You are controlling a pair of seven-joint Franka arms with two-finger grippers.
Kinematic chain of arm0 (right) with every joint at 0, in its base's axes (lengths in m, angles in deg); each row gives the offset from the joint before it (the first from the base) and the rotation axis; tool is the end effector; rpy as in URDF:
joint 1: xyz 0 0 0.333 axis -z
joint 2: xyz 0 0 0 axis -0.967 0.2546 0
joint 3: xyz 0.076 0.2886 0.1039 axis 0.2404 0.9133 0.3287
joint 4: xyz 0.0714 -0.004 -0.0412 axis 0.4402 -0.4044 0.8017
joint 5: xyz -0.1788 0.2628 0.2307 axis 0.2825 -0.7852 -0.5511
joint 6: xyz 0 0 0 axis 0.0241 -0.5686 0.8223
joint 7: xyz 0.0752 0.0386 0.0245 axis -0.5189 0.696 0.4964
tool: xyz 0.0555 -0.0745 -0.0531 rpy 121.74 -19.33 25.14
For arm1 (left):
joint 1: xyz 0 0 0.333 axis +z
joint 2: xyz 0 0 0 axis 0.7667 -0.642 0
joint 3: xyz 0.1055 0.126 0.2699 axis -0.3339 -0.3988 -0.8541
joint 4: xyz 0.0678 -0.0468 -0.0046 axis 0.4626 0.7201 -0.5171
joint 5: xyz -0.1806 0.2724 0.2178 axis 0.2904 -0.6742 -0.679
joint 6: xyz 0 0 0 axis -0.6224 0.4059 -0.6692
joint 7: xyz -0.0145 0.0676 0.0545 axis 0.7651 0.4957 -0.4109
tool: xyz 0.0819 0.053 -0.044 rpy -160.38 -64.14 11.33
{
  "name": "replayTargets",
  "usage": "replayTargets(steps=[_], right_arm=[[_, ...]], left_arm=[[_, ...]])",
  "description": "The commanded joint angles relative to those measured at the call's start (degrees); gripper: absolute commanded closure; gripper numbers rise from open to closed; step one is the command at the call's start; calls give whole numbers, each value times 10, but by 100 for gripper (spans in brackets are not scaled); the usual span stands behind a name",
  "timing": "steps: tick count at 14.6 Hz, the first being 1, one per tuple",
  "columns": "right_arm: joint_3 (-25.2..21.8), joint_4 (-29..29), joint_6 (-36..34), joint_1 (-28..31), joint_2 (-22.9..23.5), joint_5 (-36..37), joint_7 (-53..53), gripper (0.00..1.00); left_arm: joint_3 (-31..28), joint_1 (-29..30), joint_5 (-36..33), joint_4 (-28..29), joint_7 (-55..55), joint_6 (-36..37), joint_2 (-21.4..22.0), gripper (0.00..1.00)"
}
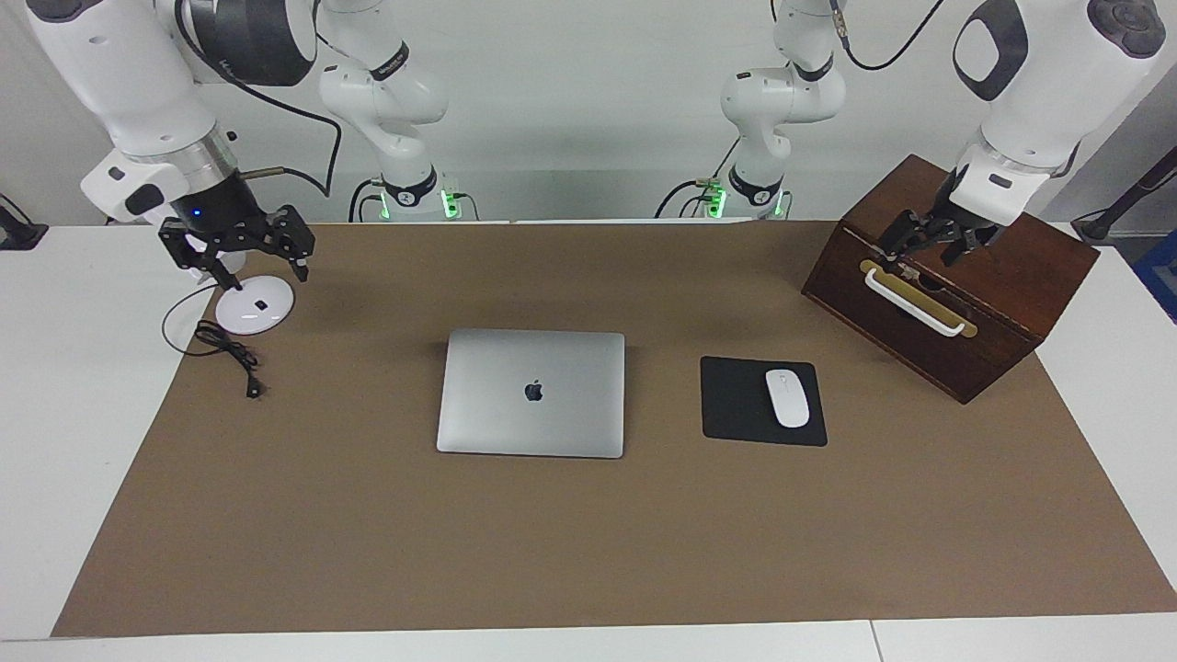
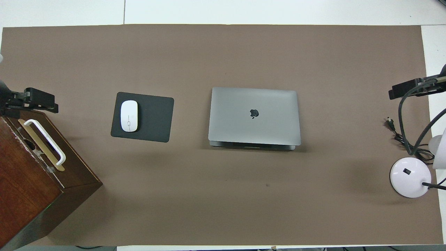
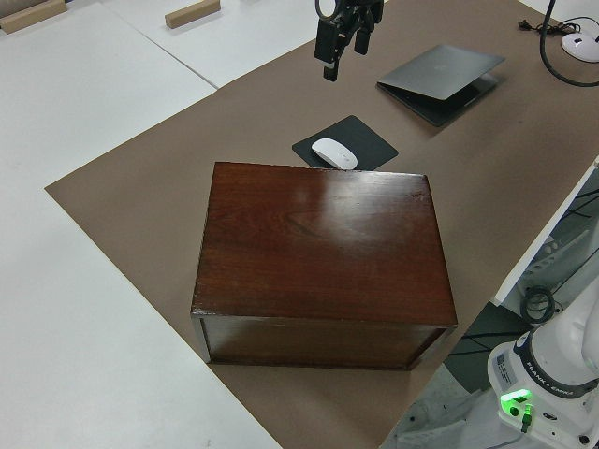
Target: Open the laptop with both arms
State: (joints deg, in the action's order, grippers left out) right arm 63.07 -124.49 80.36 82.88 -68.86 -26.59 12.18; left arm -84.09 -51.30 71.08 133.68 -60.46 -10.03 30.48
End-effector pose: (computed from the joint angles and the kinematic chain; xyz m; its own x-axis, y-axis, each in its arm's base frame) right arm 0.5727 -0.0261 0.6084 0.9938 0.1000 0.0480 0.1006 -0.9949 -0.0084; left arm 0.5577 -0.0125 0.5968 0.9973 0.0529 -0.0519 0.0542 -0.9982 0.0242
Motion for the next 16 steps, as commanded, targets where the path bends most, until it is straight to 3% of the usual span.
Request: replayTargets(steps=[1,13,16], right_arm=[[4,-20,14,2,-15,8,-10,0],[3,-118,103,7,-44,8,-4,0],[3,-128,113,8,-49,8,-4,0]], left_arm=[[4,5,-4,-5,7,9,2,0],[2,0,-4,-4,-5,-3,2,0],[5,-3,-3,-1,-79,-31,1,0]])
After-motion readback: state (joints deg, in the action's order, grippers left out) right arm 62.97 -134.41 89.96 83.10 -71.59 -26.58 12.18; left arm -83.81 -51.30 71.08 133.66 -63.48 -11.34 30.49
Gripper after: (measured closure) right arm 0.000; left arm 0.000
